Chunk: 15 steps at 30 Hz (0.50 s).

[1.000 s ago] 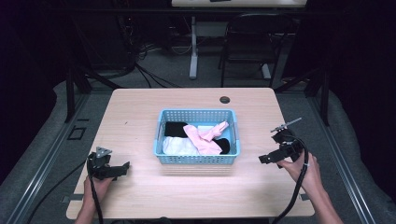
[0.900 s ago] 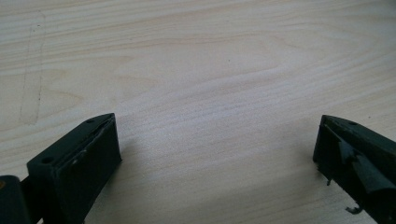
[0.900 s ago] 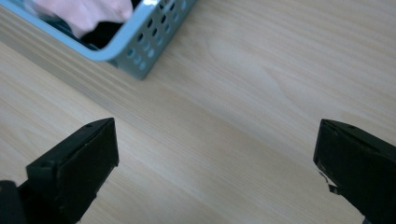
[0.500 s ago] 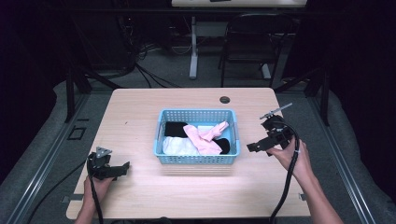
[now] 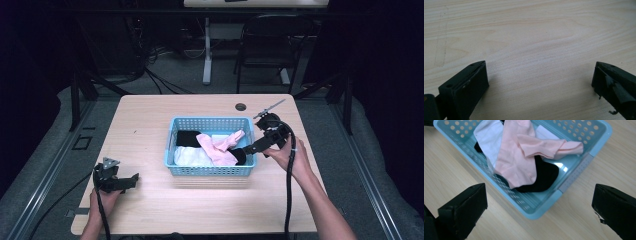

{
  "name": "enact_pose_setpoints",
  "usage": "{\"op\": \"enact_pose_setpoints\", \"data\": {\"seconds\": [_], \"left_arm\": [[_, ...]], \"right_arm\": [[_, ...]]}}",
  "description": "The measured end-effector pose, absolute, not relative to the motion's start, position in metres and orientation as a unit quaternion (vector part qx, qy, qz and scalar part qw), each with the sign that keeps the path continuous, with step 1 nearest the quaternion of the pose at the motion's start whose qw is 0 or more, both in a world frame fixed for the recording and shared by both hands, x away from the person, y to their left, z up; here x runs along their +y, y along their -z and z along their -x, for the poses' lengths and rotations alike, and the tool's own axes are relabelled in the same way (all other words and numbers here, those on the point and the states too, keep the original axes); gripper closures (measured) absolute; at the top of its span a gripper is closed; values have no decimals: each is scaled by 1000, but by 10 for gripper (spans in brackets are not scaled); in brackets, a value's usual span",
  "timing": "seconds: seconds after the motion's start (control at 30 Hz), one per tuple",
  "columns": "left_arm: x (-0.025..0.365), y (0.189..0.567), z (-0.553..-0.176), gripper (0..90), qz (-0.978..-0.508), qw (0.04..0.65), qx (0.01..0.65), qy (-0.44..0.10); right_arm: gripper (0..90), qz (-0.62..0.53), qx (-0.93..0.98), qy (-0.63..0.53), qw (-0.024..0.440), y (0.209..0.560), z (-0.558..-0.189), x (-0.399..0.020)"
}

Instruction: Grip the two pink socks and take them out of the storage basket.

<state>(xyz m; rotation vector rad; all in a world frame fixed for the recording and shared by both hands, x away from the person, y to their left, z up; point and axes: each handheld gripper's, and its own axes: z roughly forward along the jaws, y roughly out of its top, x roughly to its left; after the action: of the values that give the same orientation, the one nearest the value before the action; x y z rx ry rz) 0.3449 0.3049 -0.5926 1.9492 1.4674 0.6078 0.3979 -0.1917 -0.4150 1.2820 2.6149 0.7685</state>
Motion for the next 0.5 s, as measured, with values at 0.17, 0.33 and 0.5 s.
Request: {"op": "enact_pose_setpoints", "data": {"seconds": [0.17,0.33,0.5], "left_arm": [[305,593,-345,6,-736,310,556,-230],[305,593,-345,7,-736,310,556,-230],[305,593,-345,6,-736,310,556,-230]], "right_arm": [[0,-414,872,-254,54,420,-407,-173],[0,-410,876,-250,45,428,-417,-160],[0,-408,880,-241,35,436,-430,-153]]}}
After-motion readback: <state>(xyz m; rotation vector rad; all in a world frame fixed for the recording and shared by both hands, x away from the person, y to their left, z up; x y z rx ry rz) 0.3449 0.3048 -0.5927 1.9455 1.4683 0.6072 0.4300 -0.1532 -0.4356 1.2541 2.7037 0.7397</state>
